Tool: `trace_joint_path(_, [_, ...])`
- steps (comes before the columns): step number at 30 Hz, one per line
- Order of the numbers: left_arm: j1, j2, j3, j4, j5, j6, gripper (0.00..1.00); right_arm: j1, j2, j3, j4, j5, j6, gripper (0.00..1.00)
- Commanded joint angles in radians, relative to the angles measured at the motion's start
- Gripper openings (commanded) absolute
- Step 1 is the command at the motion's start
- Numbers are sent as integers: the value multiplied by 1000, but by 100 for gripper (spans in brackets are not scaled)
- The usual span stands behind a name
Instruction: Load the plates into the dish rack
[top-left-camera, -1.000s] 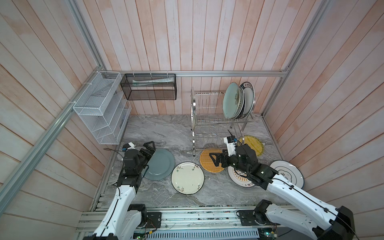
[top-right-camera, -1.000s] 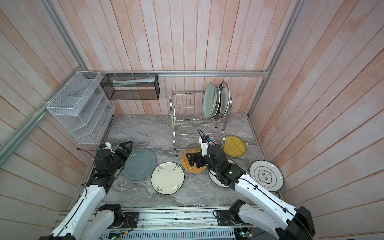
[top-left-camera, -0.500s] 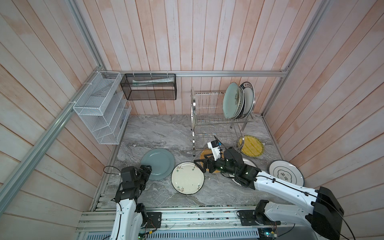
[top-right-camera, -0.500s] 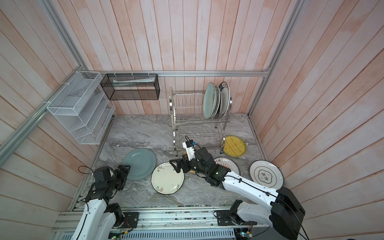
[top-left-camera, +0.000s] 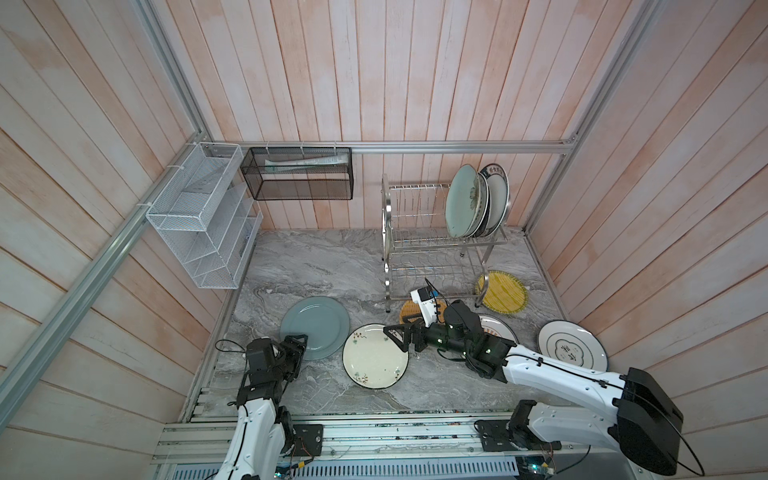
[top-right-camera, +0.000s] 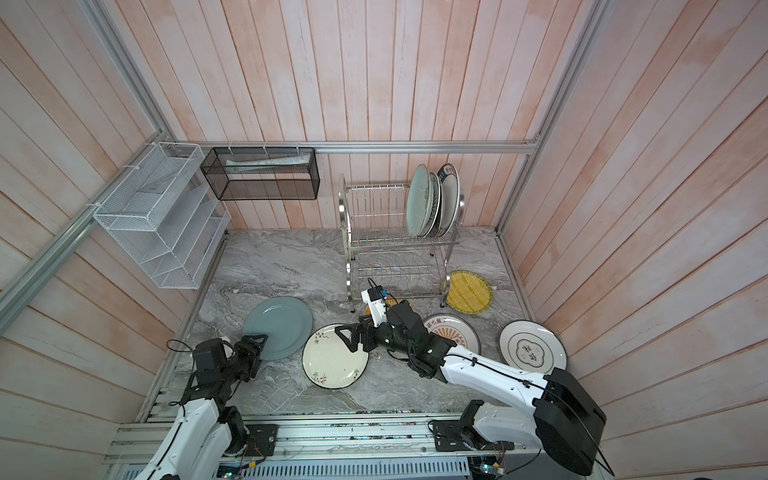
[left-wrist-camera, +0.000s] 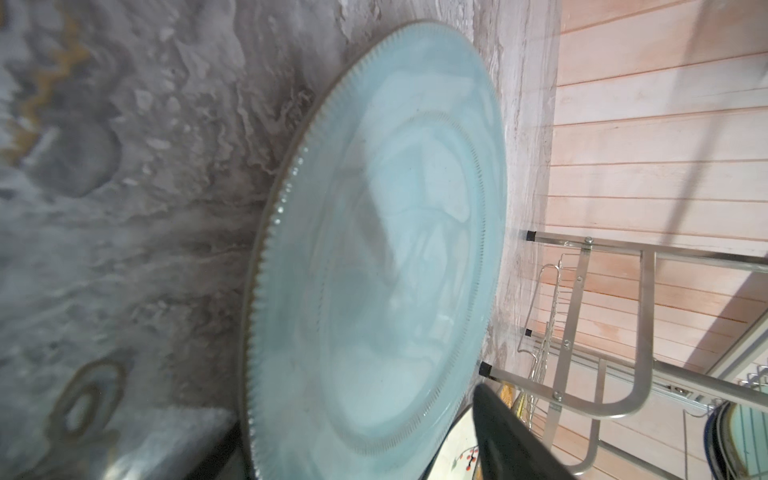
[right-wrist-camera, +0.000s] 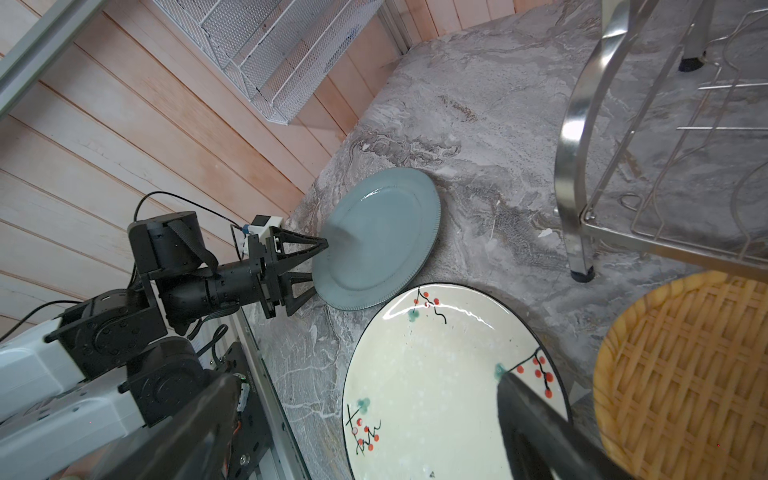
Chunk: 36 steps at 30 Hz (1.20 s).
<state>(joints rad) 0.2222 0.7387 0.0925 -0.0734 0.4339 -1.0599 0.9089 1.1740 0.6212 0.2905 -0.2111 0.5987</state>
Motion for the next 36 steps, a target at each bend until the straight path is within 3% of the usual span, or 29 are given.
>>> trace_joint_path(1, [3, 42, -65, -11, -10, -24, 72, 5, -24, -19, 17, -6, 10, 98])
trace_joint_path(18, [-14, 73, -147, 260, 85, -163, 66, 5, -36, -38, 20, -5, 23, 98])
trace_joint_path(27, [-131, 182, -170, 409, 11, -249, 65, 5, -34, -45, 20, -7, 30, 98])
trace_joint_path(36, [-164, 286, -187, 512, -59, -330, 58, 6, -41, -52, 18, -3, 35, 98])
